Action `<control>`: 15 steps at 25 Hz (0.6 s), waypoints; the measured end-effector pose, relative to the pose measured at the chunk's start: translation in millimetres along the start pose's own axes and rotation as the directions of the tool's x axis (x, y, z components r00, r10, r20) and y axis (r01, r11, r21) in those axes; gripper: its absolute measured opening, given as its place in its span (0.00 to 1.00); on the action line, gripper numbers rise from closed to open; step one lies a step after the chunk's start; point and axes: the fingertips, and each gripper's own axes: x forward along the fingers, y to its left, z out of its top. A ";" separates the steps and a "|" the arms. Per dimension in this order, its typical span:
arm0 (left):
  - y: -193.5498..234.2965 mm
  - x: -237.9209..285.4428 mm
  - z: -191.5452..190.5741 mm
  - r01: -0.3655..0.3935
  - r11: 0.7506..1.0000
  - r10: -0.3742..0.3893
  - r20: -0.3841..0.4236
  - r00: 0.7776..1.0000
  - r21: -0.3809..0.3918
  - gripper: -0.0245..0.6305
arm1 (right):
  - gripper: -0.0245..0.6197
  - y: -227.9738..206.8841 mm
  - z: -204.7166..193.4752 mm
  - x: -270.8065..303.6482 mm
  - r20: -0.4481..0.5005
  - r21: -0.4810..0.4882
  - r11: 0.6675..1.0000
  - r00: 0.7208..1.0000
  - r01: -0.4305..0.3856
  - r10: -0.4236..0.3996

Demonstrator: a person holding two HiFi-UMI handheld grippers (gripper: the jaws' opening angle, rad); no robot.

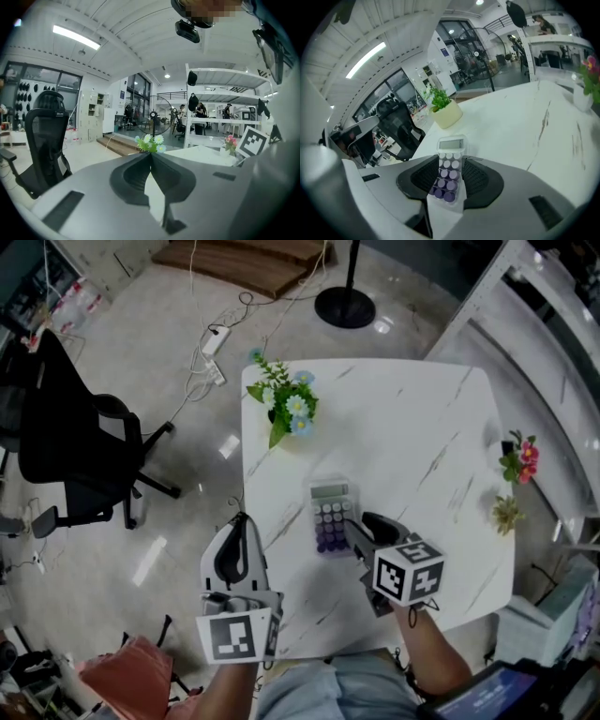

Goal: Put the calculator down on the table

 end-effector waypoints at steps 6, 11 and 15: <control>-27.5 -17.7 48.3 0.013 0.999 -0.011 0.053 0.999 -0.032 0.05 | 0.27 49.8 69.8 -64.9 0.238 -0.207 0.978 0.970 -0.002 0.053; -50.0 -48.3 100.4 -0.008 1.000 0.007 0.145 0.989 0.006 0.05 | 0.20 96.0 114.1 -132.4 0.428 -0.364 0.931 0.893 0.031 0.137; -73.3 -75.0 141.2 -0.016 0.998 -0.002 0.247 0.969 0.068 0.05 | 0.08 108.6 135.9 -182.0 0.537 -0.397 0.913 0.831 0.096 0.146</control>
